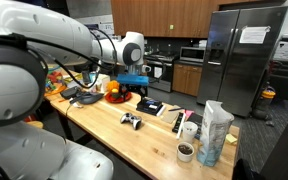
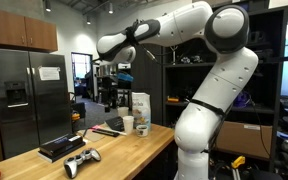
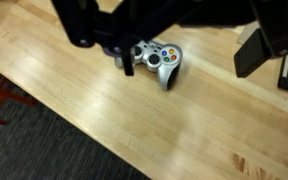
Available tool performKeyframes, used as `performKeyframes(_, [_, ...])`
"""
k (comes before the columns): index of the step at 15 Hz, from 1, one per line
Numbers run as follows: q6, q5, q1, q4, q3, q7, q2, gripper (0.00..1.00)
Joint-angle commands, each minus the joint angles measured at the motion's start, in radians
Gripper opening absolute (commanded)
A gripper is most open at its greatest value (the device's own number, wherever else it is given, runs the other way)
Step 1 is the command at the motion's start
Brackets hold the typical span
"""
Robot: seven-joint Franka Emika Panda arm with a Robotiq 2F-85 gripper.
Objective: Put the console on top of the black box.
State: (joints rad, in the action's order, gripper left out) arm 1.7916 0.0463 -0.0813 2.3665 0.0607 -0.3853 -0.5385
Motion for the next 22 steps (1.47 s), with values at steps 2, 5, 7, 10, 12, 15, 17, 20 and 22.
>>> performKeyframes(2, [0.142, -0.037, -0.059, -0.04, -0.002, -0.172, 0.087, 1.0])
performKeyframes(5, [0.224, -0.053, -0.088, -0.053, 0.005, -0.308, 0.143, 1.0])
performKeyframes(7, [0.263, -0.059, -0.095, -0.062, 0.006, -0.412, 0.185, 1.0])
performKeyframes(10, [0.321, -0.035, -0.098, -0.071, 0.011, -0.593, 0.249, 1.0])
performKeyframes(12, [0.366, -0.008, -0.091, -0.079, 0.008, -0.674, 0.292, 1.0])
performKeyframes(15, [0.405, 0.05, -0.086, -0.095, -0.003, -0.781, 0.361, 1.0])
performKeyframes(17, [0.412, 0.088, -0.081, -0.104, -0.017, -0.825, 0.402, 1.0])
performKeyframes(20, [0.395, 0.117, -0.07, -0.12, -0.044, -0.825, 0.454, 1.0])
performKeyframes(22, [0.396, 0.109, -0.062, -0.113, -0.061, -0.808, 0.469, 1.0])
